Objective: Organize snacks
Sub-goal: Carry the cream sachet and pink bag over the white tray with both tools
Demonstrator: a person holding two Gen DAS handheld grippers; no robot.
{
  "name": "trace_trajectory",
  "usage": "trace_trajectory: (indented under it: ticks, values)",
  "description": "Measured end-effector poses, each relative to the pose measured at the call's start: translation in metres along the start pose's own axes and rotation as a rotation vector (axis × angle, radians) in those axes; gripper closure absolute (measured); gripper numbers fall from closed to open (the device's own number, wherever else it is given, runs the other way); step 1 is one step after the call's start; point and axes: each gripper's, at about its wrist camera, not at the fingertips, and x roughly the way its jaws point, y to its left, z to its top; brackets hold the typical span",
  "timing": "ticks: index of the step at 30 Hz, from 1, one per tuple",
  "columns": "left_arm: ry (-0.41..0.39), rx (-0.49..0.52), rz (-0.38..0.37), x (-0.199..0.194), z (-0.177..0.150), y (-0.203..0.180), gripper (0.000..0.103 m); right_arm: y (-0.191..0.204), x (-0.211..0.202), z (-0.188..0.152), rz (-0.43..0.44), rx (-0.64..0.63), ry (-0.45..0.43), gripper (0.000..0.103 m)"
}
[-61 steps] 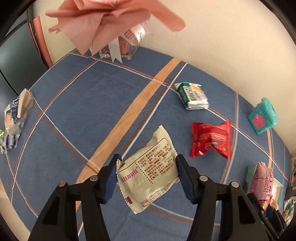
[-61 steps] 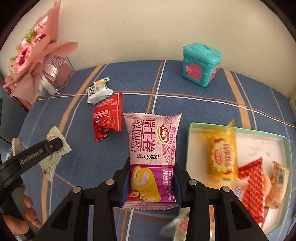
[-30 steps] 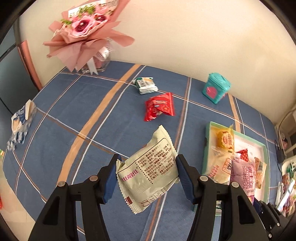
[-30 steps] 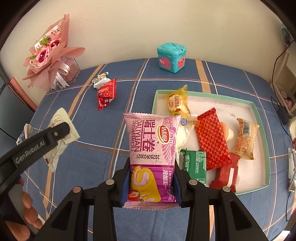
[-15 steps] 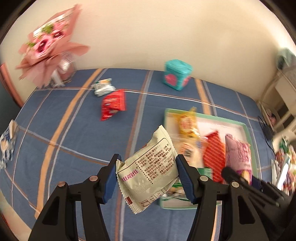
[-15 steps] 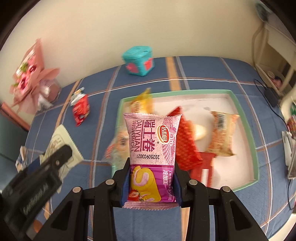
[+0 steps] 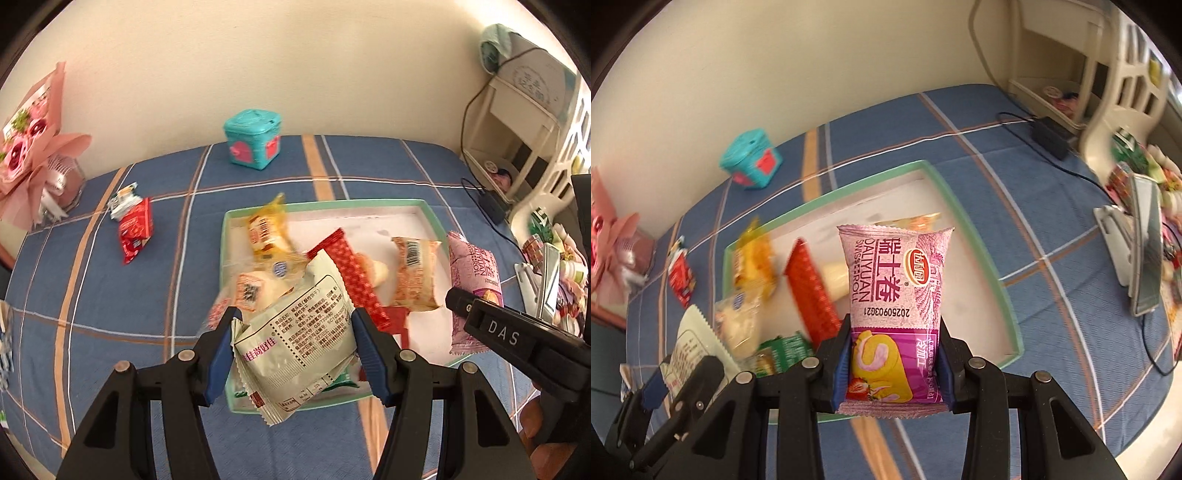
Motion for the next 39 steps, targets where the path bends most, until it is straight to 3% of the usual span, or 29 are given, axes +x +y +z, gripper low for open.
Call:
trace_trajectory:
  ticks: [11, 24, 39]
  values:
    - [-0.024, 0.028, -0.023, 0.005, 0.016, -0.021, 0.04, -0.007, 0.001, 0.002, -0.014, 0.006, -0.002, 0.062]
    - [-0.031, -0.006, -0.043, 0.017, 0.034, -0.017, 0.04, 0.003, 0.006, 0.01, -0.011, -0.026, -0.023, 0.062]
    - [0.016, -0.07, -0.079, 0.052, 0.055, -0.01, 0.04, 0.012, 0.033, 0.026, 0.017, -0.04, -0.024, 0.062]
